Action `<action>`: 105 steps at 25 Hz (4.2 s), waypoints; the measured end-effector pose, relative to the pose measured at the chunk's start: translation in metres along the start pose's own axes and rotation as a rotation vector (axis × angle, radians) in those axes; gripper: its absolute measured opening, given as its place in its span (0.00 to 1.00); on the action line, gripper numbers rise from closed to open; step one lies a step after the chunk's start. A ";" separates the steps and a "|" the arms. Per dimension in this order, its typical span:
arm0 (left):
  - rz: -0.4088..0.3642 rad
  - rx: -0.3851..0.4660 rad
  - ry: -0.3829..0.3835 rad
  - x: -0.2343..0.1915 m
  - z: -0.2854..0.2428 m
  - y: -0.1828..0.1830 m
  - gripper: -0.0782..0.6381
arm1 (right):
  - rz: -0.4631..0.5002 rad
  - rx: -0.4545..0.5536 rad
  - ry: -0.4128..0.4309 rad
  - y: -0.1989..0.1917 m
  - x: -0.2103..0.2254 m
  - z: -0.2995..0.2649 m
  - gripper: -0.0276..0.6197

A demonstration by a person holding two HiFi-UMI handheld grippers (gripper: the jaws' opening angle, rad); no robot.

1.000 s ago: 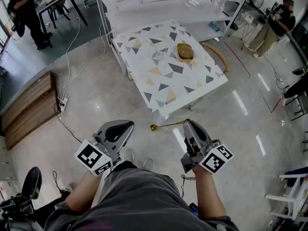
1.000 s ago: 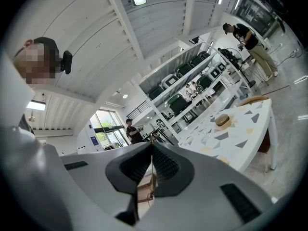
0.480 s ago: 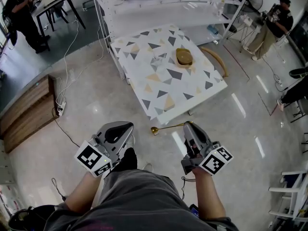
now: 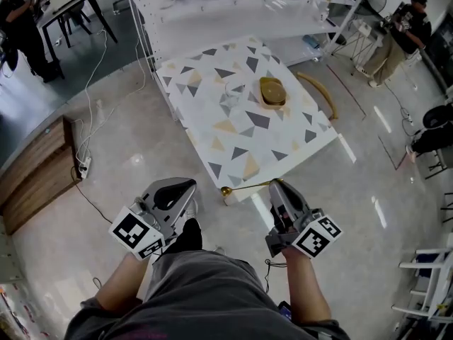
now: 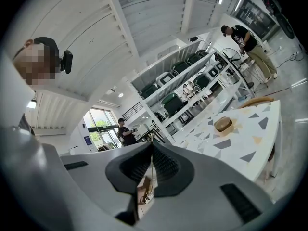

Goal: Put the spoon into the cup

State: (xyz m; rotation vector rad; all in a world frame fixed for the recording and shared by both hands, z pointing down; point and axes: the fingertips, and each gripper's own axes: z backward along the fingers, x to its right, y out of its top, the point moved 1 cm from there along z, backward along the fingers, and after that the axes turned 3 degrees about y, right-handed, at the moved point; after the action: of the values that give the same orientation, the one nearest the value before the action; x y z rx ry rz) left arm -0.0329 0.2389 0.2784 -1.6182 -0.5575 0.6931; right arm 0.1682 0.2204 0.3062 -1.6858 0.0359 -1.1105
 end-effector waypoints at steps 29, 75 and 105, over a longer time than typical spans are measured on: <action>0.055 -0.042 -0.104 -0.239 -0.086 0.011 0.13 | -0.023 -0.003 -0.133 0.020 0.065 -0.228 0.08; 0.109 -0.166 -0.072 -0.310 -0.228 -0.039 0.13 | -0.046 -0.007 -0.190 0.084 0.241 -0.318 0.08; 0.155 -0.222 -0.067 -0.322 -0.253 -0.072 0.13 | -0.047 -0.052 -0.293 0.064 0.317 -0.329 0.08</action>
State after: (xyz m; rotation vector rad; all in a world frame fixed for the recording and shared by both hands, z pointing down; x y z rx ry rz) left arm -0.0788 -0.1509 0.4142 -1.8650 -0.5783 0.8256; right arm 0.1560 -0.2142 0.4606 -1.8890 -0.1631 -0.8932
